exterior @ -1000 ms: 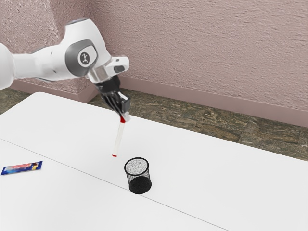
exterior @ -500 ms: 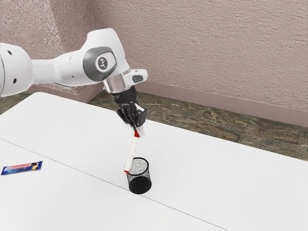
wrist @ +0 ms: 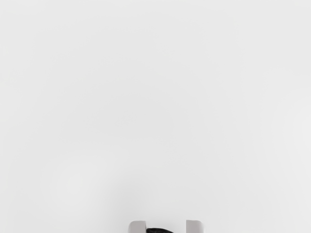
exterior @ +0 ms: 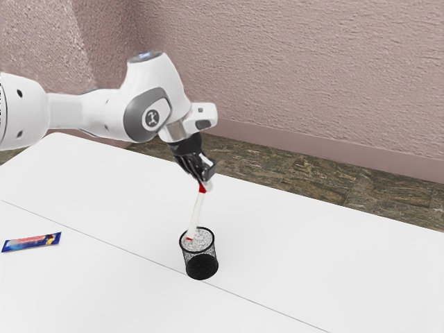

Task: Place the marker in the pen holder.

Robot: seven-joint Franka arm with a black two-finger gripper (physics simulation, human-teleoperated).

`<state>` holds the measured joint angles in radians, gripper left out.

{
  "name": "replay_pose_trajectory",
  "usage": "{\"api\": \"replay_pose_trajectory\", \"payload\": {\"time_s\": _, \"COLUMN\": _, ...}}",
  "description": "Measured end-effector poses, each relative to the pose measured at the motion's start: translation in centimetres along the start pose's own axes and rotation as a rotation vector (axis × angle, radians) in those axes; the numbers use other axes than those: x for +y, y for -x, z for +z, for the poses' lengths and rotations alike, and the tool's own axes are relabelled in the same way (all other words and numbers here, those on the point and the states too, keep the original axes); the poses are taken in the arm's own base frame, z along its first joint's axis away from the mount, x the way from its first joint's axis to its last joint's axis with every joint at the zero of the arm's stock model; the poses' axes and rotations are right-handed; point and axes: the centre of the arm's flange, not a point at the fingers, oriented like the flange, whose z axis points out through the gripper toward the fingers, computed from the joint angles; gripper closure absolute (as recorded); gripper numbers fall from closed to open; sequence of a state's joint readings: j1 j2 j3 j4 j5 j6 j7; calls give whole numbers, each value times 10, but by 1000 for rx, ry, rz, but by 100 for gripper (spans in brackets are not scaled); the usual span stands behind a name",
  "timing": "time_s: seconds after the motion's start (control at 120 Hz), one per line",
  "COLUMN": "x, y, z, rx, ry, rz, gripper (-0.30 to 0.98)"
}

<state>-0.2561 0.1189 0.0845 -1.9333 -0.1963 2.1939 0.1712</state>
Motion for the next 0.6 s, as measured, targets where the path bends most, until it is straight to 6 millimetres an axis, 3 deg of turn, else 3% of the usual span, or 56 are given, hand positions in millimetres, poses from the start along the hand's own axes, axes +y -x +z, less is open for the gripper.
{"api": "replay_pose_trajectory", "payload": {"time_s": 0.275, "x": 1, "y": -6, "z": 18, "rx": 104, "ry": -58, "rz": 17, "gripper": 79}}
{"api": "replay_pose_trajectory", "payload": {"time_s": 0.6, "x": -1, "y": 19, "z": 48, "rx": 117, "ry": -70, "rz": -3, "gripper": 79}}
